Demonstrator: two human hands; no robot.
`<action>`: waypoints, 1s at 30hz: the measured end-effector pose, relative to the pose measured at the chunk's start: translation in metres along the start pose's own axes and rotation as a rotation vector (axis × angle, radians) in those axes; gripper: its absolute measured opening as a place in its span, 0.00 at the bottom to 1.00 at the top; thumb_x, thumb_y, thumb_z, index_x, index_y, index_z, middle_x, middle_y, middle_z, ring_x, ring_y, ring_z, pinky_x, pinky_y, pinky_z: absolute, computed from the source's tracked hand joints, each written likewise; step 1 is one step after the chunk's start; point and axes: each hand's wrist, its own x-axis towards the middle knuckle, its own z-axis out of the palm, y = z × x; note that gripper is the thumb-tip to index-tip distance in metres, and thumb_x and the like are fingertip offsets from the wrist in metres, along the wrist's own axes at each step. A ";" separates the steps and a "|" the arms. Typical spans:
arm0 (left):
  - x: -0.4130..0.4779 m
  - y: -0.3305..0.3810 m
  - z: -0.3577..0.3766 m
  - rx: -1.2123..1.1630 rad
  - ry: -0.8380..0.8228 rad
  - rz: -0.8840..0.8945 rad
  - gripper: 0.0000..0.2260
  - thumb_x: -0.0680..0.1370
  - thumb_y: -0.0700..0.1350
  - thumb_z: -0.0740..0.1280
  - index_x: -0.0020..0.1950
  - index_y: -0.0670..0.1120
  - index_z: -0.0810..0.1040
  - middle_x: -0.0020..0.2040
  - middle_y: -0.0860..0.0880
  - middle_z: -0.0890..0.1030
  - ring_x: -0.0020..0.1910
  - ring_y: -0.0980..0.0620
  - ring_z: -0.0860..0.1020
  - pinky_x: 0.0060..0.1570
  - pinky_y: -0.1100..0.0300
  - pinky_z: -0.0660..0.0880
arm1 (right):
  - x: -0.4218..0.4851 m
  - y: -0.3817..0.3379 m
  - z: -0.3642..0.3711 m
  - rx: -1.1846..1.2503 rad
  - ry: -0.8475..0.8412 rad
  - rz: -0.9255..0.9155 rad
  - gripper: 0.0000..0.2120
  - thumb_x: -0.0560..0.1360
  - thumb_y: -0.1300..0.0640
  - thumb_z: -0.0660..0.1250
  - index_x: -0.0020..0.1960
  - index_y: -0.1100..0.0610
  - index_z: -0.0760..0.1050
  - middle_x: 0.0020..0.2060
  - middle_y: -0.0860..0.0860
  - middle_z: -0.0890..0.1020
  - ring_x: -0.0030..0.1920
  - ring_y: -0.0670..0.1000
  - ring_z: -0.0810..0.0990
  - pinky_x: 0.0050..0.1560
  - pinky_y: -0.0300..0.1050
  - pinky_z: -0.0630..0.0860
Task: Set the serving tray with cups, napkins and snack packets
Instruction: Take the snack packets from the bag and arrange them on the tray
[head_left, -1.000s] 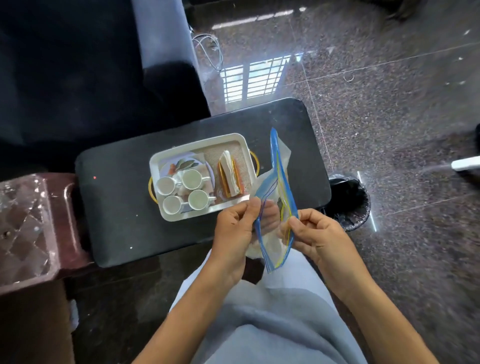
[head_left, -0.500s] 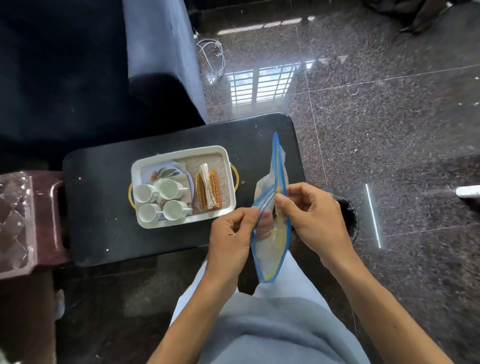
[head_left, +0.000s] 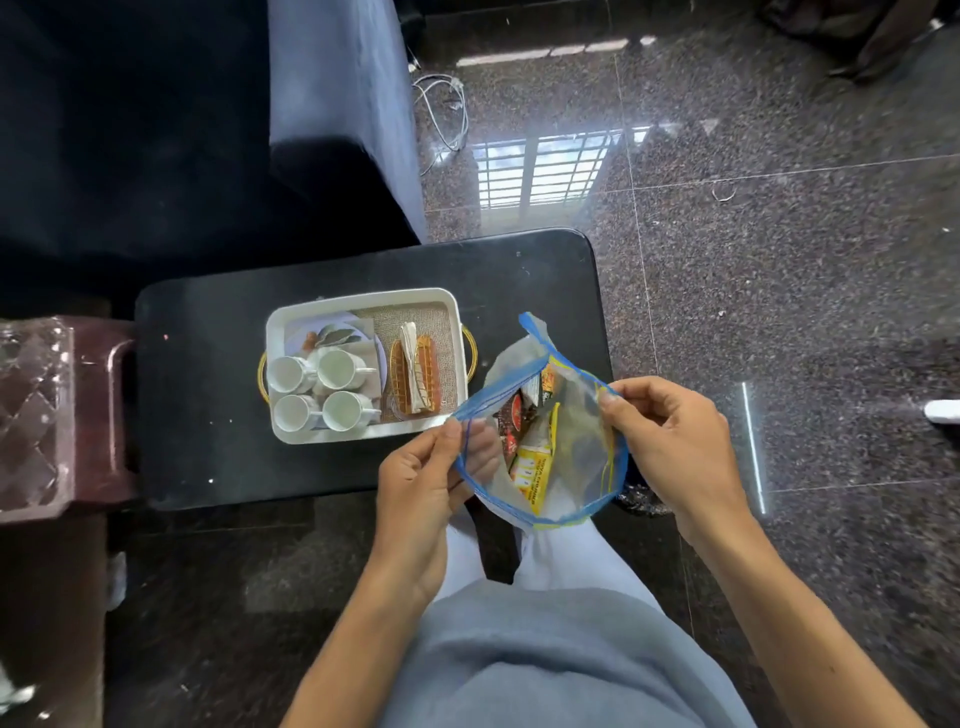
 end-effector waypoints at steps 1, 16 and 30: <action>0.000 0.001 -0.004 -0.014 0.007 0.006 0.12 0.76 0.49 0.68 0.47 0.43 0.88 0.45 0.43 0.89 0.43 0.51 0.88 0.43 0.61 0.85 | 0.001 0.001 -0.002 0.005 0.012 0.008 0.03 0.75 0.57 0.72 0.43 0.52 0.83 0.34 0.47 0.85 0.36 0.44 0.81 0.43 0.42 0.78; 0.012 -0.017 -0.007 0.662 0.055 0.342 0.14 0.70 0.69 0.71 0.40 0.60 0.85 0.34 0.57 0.83 0.34 0.58 0.80 0.34 0.55 0.79 | -0.029 -0.025 0.014 0.250 -0.154 0.077 0.04 0.78 0.62 0.68 0.47 0.58 0.82 0.36 0.53 0.85 0.35 0.44 0.80 0.33 0.34 0.75; -0.004 -0.025 0.020 0.054 -0.123 0.056 0.14 0.84 0.49 0.61 0.57 0.44 0.84 0.54 0.41 0.88 0.56 0.44 0.86 0.60 0.51 0.82 | -0.033 -0.007 -0.022 -0.533 0.160 -0.584 0.11 0.72 0.68 0.71 0.52 0.58 0.80 0.47 0.53 0.79 0.49 0.52 0.77 0.55 0.36 0.70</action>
